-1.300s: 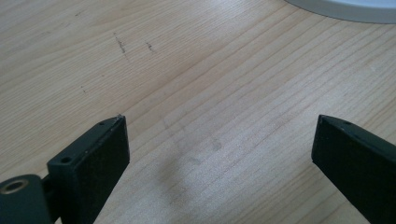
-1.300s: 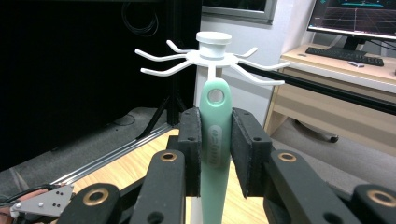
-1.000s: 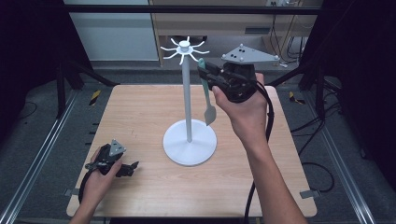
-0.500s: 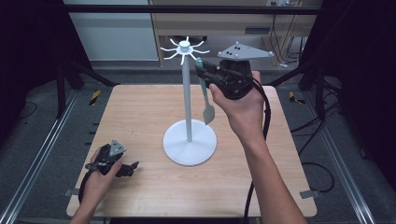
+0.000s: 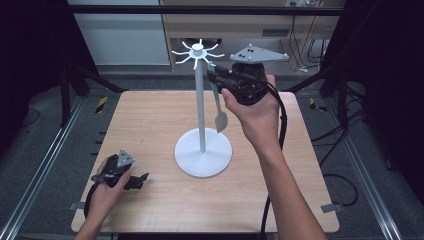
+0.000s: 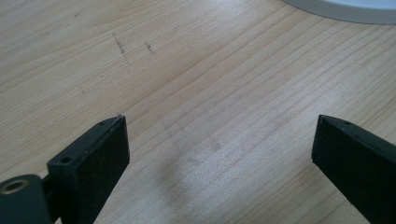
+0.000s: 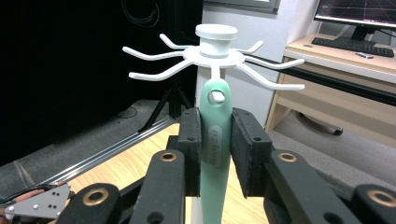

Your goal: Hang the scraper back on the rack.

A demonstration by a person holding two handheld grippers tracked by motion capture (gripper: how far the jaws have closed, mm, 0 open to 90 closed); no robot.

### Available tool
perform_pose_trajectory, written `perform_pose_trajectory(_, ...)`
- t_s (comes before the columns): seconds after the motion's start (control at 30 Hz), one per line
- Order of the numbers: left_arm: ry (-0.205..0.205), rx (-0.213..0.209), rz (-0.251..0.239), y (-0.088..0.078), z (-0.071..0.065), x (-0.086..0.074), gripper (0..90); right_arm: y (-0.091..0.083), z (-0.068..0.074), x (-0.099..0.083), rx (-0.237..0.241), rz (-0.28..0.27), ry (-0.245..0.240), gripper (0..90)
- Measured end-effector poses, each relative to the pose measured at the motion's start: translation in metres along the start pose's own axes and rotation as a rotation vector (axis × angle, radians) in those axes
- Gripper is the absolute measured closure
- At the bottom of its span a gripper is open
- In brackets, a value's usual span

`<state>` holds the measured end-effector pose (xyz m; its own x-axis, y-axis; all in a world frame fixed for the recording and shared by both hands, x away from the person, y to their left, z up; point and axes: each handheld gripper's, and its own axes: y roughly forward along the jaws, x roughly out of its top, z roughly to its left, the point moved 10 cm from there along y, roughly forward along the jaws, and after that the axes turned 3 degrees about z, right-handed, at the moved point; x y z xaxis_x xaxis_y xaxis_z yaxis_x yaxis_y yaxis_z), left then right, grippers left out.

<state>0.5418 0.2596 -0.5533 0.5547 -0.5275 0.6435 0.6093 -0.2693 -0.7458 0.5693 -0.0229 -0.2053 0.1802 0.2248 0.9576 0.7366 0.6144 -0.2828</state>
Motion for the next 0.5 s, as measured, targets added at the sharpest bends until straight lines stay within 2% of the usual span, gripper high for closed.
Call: perform_pose_trajectory(0.5,0.000,-0.001,0.001,0.0002,-0.0005,0.0000,3.9,-0.0005,0.0004,-0.0008,-0.001,0.002,0.003,74.3)
